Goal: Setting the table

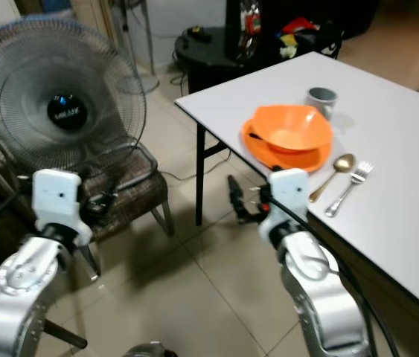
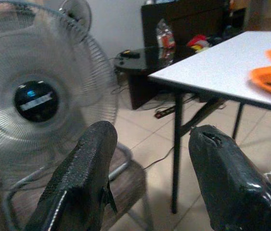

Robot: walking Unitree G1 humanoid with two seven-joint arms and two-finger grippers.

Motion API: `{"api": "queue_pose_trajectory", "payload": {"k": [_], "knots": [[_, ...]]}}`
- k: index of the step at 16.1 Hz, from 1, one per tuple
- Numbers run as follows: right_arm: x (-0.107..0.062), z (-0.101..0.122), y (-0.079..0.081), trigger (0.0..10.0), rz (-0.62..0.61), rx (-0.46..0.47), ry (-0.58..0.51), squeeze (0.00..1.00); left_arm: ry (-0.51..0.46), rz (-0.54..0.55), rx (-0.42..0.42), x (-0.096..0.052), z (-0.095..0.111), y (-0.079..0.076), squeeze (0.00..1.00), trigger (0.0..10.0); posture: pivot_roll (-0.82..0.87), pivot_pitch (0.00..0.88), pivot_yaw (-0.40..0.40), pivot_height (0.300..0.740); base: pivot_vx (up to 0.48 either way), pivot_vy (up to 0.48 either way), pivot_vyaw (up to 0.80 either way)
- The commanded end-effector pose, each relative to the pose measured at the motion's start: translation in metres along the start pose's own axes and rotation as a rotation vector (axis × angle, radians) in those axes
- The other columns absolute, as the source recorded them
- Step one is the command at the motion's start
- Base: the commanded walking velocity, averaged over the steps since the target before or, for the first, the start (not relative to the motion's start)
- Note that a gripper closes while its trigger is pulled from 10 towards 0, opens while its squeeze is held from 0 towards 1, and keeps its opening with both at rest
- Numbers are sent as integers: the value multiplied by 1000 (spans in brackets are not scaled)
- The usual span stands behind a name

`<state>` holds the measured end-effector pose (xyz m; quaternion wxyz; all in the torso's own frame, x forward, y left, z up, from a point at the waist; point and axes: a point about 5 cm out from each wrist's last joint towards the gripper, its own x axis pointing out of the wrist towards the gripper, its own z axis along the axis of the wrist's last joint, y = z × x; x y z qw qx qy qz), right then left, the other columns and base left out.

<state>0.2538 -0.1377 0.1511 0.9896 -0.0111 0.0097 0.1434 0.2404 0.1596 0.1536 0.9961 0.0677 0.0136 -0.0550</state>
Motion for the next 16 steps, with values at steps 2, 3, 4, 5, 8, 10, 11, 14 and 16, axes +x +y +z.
{"api": "queue_pose_trajectory", "payload": {"k": [2,3,4,5,8,10,11,14,16], "knots": [[1,-7,-4,10000,2,7,28,1000,-13,-15,1,1,3,-3,0,10000,93,0,49,740,0,422,0],[1,-7,-4,10000,3,9,28,1000,-13,-14,2,1,3,-3,0,10000,93,0,49,740,0,420,0],[2,-7,-3,10000,11,9,29,1000,-13,-13,6,1,3,-2,0,10000,104,0,44,740,0,420,0],[3,-8,-3,10000,21,8,30,1000,-13,-11,11,1,4,0,0,10000,105,0,43,740,0,424,0],[5,-7,-2,10000,34,17,30,1000,-14,-7,15,0,4,1,0,10000,109,0,40,740,0,423,0],[7,-9,-1,10000,37,21,33,1000,-13,-7,15,0,4,0,0,10000,109,0,40,740,0,420,0],[7,-8,-1,10000,36,22,33,1000,-13,-6,15,0,4,1,0,10000,109,0,39,740,0,420,0],[9,-7,0,10000,61,7,30,1000,-35,43,5,1,7,7,0,10000,108,0,37,740,0,225,0],[10,-5,2,10000,78,-3,19,1000,-52,68,11,3,11,12,0,10000,111,0,35,740,0,-480,800]]}}
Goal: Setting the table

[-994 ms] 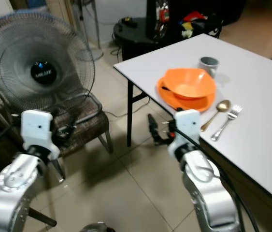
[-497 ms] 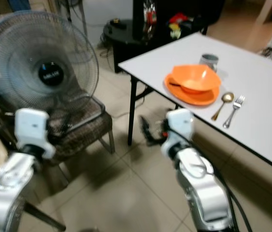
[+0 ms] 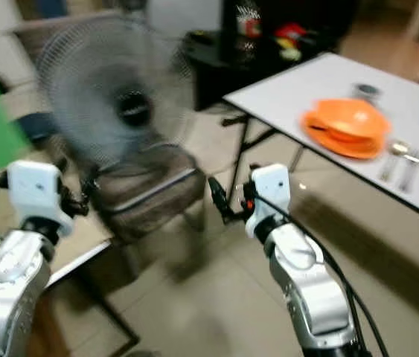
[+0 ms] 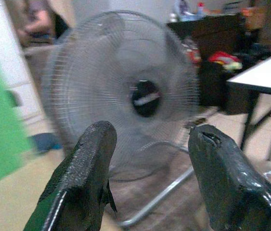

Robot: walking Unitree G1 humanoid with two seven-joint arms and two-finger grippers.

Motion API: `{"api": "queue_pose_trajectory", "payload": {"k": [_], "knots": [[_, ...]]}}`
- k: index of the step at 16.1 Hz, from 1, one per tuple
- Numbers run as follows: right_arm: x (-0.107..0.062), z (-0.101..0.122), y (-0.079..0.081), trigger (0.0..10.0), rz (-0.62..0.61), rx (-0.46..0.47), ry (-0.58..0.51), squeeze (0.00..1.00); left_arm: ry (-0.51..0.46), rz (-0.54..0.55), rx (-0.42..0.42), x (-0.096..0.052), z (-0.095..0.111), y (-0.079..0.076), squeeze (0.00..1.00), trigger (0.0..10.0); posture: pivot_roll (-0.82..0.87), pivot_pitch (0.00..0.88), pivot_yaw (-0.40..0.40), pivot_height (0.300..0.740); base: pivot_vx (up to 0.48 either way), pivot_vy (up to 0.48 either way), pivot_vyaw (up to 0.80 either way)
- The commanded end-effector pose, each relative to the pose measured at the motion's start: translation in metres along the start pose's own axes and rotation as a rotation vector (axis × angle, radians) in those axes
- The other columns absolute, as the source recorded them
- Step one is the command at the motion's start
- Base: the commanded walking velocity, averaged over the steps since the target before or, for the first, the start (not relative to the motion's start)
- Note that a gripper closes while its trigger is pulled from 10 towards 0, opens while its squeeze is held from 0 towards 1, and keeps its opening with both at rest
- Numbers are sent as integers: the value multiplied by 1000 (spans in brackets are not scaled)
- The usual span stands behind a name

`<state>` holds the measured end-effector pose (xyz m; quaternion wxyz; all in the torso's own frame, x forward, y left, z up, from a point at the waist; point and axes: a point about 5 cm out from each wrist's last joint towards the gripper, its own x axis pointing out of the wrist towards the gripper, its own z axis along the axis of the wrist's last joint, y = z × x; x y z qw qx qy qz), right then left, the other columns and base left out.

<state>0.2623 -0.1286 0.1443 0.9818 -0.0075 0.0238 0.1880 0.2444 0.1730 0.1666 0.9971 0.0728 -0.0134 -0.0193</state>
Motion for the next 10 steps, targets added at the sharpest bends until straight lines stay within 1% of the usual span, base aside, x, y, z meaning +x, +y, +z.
{"api": "queue_pose_trajectory", "payload": {"k": [1,8,10], "knots": [[0,2,-3,10000,-7,-12,-9,1000,3,-10,13,1,-1,-3,0,10000,111,0,35,740,0,-480,800],[2,2,-3,10000,21,-16,-10,1000,14,-7,9,1,-2,-3,0,10000,114,0,35,740,0,-480,800],[3,2,-5,10000,12,-15,-8,1000,25,2,-9,1,-4,-4,0,10000,112,0,36,740,0,0,800]]}}
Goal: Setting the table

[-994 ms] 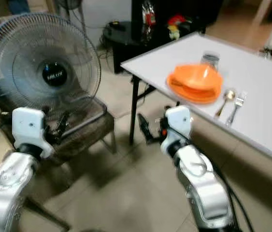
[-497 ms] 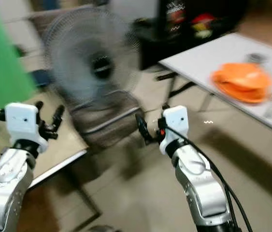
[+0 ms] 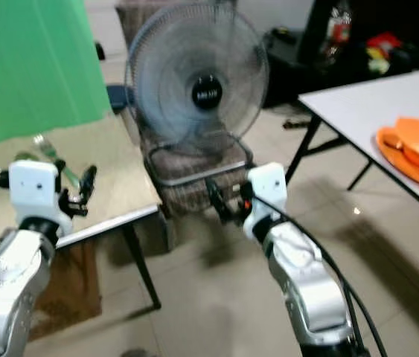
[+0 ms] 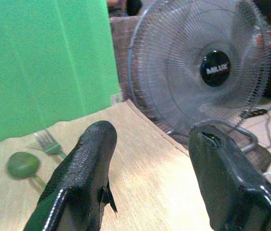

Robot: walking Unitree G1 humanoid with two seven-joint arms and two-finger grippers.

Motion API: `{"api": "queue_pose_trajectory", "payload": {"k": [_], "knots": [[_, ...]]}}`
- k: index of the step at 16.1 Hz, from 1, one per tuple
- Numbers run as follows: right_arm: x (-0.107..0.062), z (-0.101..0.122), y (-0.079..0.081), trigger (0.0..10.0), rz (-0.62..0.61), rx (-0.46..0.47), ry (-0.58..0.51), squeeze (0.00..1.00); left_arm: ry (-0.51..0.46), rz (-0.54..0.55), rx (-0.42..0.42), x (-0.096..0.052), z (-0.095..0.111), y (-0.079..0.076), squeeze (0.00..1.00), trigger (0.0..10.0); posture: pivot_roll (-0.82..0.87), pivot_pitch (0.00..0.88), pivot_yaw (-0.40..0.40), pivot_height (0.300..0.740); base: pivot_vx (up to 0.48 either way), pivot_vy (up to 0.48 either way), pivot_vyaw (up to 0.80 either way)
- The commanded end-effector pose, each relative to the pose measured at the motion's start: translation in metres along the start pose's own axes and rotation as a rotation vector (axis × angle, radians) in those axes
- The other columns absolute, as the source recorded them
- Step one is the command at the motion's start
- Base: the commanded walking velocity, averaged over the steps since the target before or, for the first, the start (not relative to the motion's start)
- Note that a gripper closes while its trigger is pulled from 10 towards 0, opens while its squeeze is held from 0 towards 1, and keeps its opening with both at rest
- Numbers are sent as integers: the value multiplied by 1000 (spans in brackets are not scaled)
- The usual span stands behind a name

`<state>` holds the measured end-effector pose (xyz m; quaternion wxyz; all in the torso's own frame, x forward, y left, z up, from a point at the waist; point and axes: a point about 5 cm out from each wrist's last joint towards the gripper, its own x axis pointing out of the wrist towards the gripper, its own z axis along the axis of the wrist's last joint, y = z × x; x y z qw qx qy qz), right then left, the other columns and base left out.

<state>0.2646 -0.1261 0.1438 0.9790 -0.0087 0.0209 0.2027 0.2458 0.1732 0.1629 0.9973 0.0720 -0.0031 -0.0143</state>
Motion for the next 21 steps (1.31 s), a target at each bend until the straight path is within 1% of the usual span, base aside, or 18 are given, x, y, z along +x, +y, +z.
{"api": "queue_pose_trajectory", "payload": {"k": [1,3,5,6,9,11,14,18,21], "knots": [[-1,2,-8,10000,-33,-14,-1,1000,0,-12,-8,1,0,-5,0,10000,108,0,38,740,0,0,800],[-1,3,-13,10000,-81,-17,1,1000,-10,-26,-9,3,2,-8,0,10000,101,0,39,740,0,0,231],[-1,4,-19,10000,-120,-31,2,1000,-1,12,-53,8,1,-5,0,10000,90,0,37,740,0,0,0],[0,6,-19,10000,-114,-58,4,1000,-9,15,-65,10,2,-6,0,10000,76,0,36,740,292,0,0],[-1,10,-15,10000,-81,-80,-5,1000,-13,-19,-70,11,3,-12,0,10000,63,0,44,740,294,0,744],[-1,9,-15,10000,-81,-72,-4,1000,-16,-24,-70,12,3,-13,0,10000,64,0,44,740,302,0,800],[0,9,-15,10000,-76,-70,-3,1000,-16,-25,-67,11,3,-13,0,10000,71,0,39,740,301,0,800],[1,11,-11,10000,-59,-82,-14,1000,-9,-41,-51,8,3,-10,0,10000,81,0,63,740,308,0,800],[3,9,-15,10000,-65,-55,-9,1000,-7,-39,-47,5,2,-12,0,10000,91,0,43,740,294,0,0]]}}
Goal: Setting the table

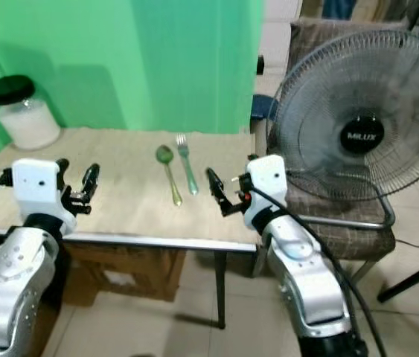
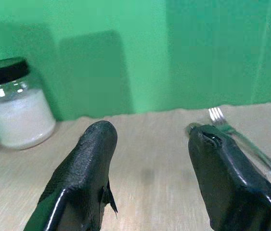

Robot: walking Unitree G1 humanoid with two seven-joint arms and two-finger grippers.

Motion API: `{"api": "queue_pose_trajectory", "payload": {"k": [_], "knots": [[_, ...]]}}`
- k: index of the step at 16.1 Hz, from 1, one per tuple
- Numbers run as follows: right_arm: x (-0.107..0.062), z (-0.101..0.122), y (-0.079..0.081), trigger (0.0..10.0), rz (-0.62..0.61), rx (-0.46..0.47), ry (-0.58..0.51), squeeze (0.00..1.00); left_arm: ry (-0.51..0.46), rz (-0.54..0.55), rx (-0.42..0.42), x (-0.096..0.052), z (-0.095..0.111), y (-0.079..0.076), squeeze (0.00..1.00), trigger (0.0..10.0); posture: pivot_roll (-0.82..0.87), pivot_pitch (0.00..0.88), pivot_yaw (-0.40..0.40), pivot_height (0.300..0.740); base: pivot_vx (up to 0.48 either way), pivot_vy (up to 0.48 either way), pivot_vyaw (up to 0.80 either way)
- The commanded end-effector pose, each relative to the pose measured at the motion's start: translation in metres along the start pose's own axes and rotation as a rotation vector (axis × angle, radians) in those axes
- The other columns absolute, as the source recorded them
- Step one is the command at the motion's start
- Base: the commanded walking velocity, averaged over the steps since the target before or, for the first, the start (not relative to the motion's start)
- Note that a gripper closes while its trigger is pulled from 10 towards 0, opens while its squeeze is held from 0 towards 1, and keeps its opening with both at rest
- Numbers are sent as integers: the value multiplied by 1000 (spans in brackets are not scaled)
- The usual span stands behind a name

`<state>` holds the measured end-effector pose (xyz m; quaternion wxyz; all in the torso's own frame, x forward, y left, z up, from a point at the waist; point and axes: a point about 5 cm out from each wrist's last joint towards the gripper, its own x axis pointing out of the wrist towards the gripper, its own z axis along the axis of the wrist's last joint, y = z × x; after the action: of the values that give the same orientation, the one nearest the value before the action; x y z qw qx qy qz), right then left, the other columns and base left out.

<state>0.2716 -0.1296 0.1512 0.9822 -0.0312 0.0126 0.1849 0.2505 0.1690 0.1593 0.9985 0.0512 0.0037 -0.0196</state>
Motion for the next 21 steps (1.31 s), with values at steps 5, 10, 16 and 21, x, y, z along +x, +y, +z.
{"api": "queue_pose_trajectory", "payload": {"k": [5,10,16,21], "knots": [[8,3,-12,10000,12,-13,3,1000,-12,-22,2,-2,2,-7,0,10000,100,0,25,740,285,0,0],[12,1,-8,10000,58,6,9,1000,-8,-27,21,-5,2,-6,0,10000,108,0,26,740,277,0,320],[11,-4,-9,10000,52,55,25,1000,-8,-38,22,-4,2,-7,0,10000,104,0,34,740,129,0,481],[37,-21,-17,10000,-7,97,273,1000,58,-378,76,-10,-7,-25,0,10000,87,0,40,740,0,0,0]]}}
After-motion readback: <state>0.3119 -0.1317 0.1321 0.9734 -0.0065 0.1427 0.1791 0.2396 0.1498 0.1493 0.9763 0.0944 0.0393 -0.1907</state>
